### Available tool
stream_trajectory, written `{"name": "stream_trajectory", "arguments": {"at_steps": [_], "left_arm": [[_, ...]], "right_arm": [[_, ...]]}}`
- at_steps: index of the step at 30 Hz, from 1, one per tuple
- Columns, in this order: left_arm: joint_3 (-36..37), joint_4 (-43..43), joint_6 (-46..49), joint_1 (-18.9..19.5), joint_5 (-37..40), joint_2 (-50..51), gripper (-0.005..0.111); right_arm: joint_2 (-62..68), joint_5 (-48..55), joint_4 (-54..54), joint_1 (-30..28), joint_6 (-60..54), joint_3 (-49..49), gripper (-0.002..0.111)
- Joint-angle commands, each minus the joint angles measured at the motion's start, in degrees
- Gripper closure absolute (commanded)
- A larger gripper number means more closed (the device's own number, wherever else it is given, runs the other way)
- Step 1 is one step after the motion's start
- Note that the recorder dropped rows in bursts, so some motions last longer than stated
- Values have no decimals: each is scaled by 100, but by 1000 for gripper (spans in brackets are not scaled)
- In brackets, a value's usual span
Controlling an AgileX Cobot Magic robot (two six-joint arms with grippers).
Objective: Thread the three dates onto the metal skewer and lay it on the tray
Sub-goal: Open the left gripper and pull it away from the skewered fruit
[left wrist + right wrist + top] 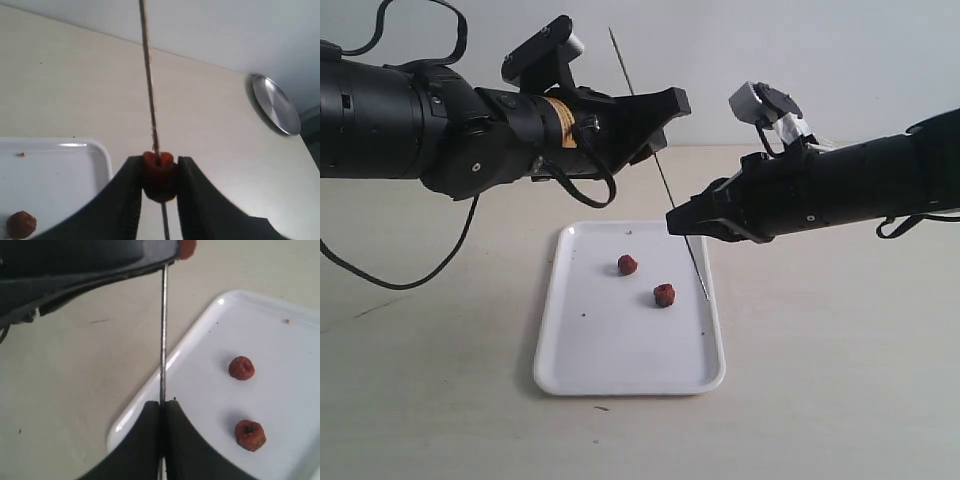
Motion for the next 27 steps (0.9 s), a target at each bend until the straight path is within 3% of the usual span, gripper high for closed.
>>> {"name": "stream_trajectory", "arguments": {"at_steps": [1,5,14,19,25,27], "left_arm": [[2,331,50,-24,79,3,72],[2,331,50,-24,79,3,47],[2,331,50,3,353,-78,46],[2,543,629,12,1519,-529,46],[2,1408,1784,16,4141,-947,46],[-56,1409,2252,119,4495,-935,46]], "right_arm": [[-26,60,42,-23,-43,-84,108],[-26,-17,42,-23,-43,-84,108],[-26,-270,42,-23,13,-84,108],[-26,-448,42,-23,113,-84,108],[-26,-489,6,-23,121,-84,108],[-26,-478,-7,-23,121,-84,108]]}}
